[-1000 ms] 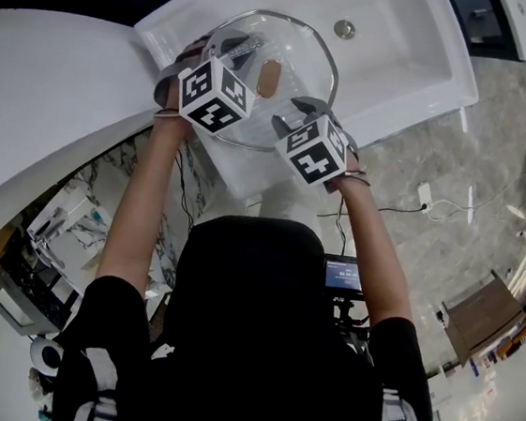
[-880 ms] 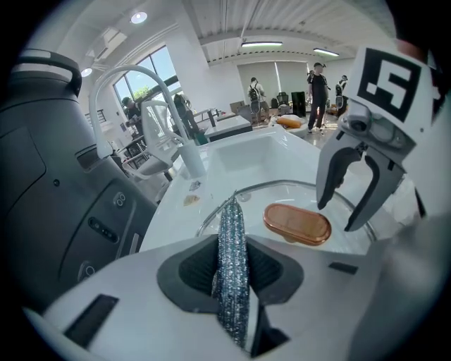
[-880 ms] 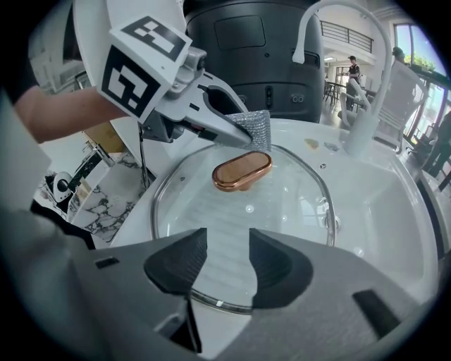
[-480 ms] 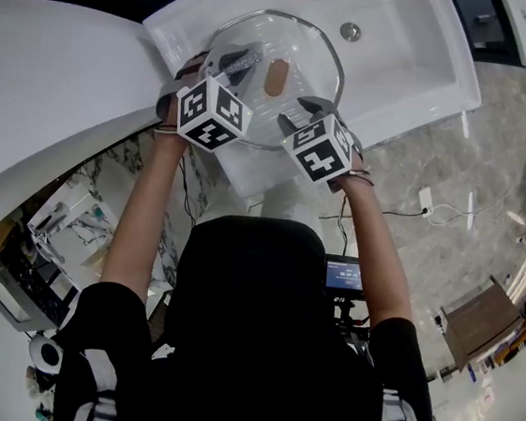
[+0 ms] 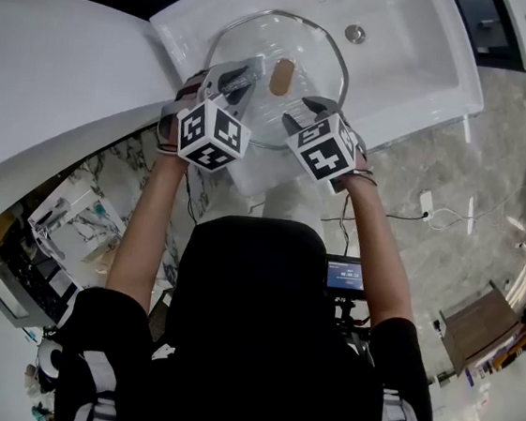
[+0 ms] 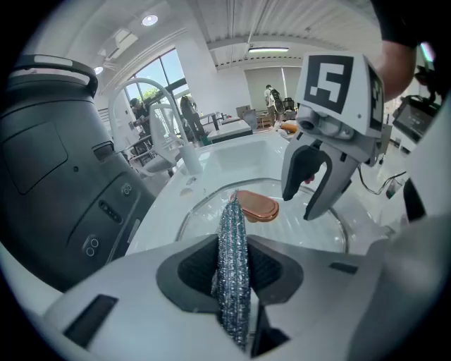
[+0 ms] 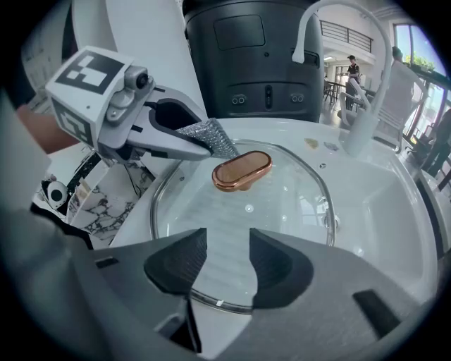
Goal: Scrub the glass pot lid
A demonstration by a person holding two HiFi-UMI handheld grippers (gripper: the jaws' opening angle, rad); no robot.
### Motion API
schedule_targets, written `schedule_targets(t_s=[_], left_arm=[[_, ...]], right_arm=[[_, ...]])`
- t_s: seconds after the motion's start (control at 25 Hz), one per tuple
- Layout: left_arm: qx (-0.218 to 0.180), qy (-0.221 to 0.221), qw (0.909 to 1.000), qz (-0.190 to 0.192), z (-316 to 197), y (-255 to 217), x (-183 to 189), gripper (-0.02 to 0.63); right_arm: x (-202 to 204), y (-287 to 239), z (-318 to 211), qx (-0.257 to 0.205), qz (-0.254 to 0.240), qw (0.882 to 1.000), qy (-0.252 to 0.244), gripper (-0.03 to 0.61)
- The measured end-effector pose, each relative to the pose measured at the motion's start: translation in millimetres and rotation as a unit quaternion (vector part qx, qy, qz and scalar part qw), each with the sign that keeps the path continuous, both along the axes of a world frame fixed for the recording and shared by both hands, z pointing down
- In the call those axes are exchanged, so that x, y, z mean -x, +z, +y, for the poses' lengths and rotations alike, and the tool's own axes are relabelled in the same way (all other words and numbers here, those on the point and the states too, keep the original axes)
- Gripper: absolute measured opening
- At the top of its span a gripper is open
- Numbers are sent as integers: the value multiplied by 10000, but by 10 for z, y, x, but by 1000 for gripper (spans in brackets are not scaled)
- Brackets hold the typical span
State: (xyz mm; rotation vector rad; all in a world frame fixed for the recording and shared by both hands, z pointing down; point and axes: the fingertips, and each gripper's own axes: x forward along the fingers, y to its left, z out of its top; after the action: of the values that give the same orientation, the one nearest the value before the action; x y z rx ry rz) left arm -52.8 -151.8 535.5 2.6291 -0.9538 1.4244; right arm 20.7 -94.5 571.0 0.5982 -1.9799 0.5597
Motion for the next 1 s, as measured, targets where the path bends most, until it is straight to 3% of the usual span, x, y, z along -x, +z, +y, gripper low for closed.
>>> schedule_targets(t_s=[0.8, 1.0], left_arm=[[47, 70, 9999, 76, 466, -1, -18, 80], [85, -39, 9996, 258, 499, -11, 16, 80]], right_arm=[[24, 3, 13, 13, 1, 10000, -46, 171], [28, 5, 35, 20, 1, 10000, -53, 170]])
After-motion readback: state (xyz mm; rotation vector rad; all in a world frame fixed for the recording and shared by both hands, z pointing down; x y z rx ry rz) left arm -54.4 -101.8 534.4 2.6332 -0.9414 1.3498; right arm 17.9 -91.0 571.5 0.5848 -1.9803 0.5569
